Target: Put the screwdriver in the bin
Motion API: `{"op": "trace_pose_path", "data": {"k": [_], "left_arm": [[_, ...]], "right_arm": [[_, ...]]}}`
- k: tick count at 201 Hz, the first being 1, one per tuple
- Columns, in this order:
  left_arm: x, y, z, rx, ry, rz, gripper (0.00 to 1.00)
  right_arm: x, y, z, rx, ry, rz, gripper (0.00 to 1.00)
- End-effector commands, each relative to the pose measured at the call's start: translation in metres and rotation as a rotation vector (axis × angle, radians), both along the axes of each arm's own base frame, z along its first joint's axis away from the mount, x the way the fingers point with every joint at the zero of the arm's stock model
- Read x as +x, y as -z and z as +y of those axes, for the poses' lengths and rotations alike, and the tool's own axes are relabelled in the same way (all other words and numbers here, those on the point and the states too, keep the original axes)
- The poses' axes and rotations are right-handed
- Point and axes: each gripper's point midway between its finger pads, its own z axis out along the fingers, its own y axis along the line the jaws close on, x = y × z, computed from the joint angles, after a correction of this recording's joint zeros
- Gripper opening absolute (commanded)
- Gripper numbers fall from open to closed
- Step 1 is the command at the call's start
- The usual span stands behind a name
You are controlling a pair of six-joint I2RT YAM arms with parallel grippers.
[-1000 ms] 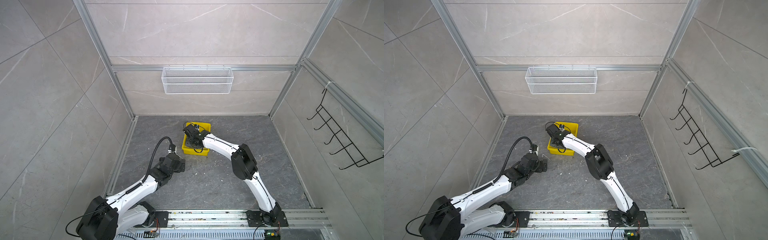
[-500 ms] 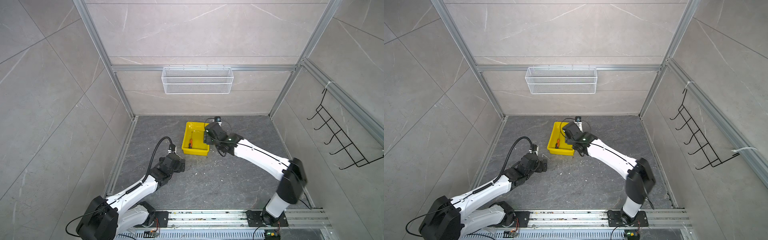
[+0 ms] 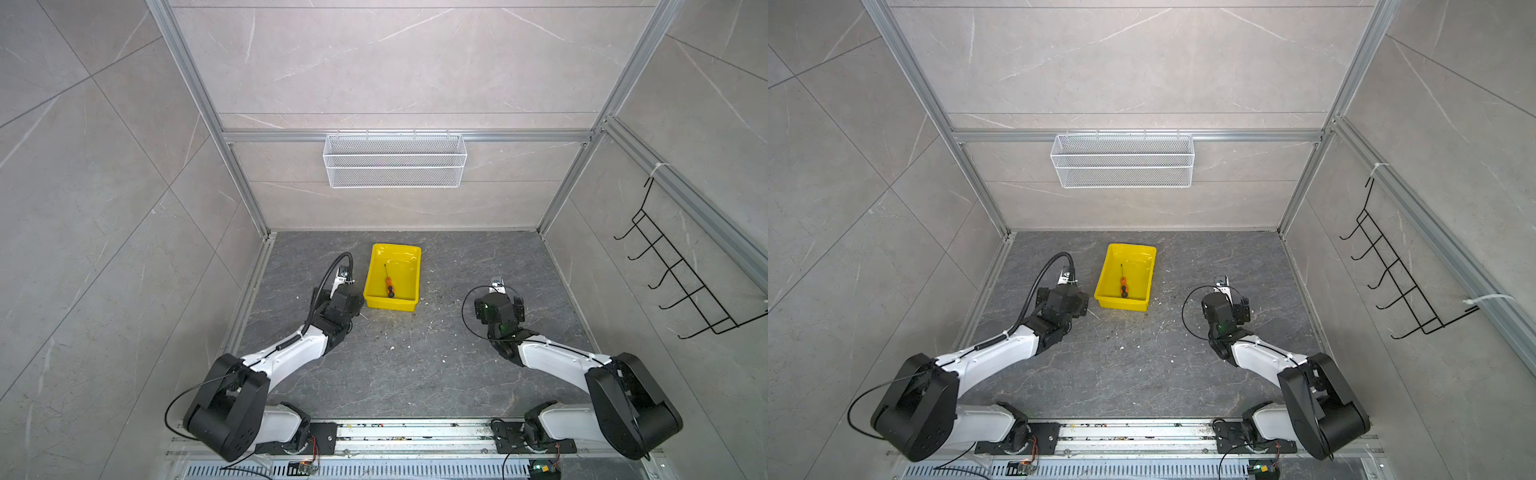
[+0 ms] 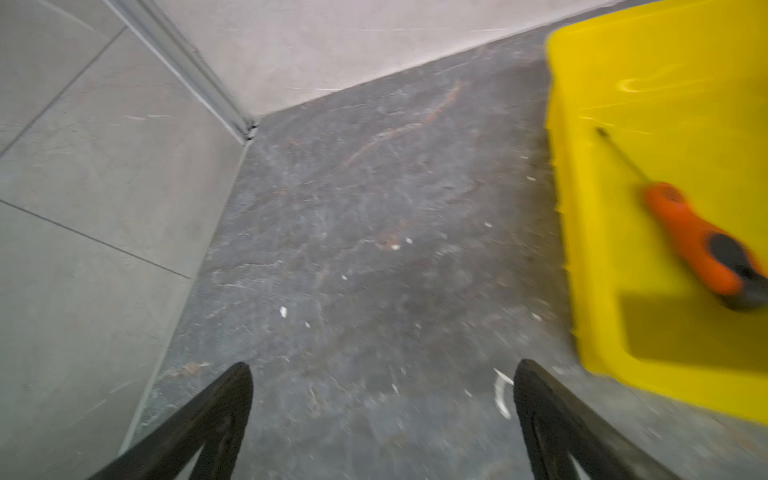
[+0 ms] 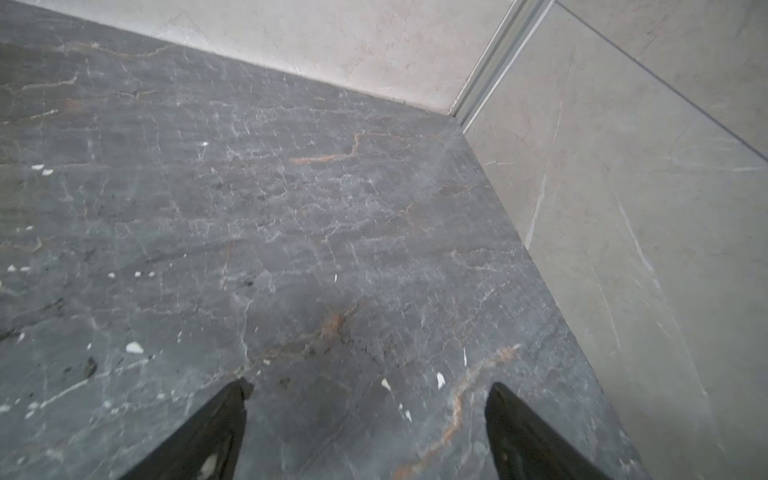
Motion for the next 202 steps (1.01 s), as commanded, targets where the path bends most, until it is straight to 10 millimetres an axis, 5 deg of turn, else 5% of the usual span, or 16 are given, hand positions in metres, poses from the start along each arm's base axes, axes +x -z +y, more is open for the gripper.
{"op": "trace_pose_path", "data": {"k": [1,34,68,96,202], "left_arm": [[0.014,0.005,0.023,0.109,-0.004,-0.070,1.00],[0.016,0.030,0.058,0.000,-0.047,-0.065,1.00],[0.016,0.032,0.081,-0.106,-0.068,-0.117,1.00],[0.007,0.032,0.103,-0.211,-0.113,-0.193,1.00],[0.004,0.046,0.112,-0.295,-0.110,-0.190,1.00]], "right_arm": [[0.014,-0.006,-0.006,0.056,-0.026,-0.134,0.91],[0.015,0.003,-0.019,0.170,-0.052,-0.155,0.96],[0.013,0.006,-0.021,0.219,-0.116,-0.253,0.99],[0.017,0.013,-0.020,0.222,-0.110,-0.174,0.99],[0.019,0.017,-0.015,0.226,-0.135,-0.141,0.99]]}}
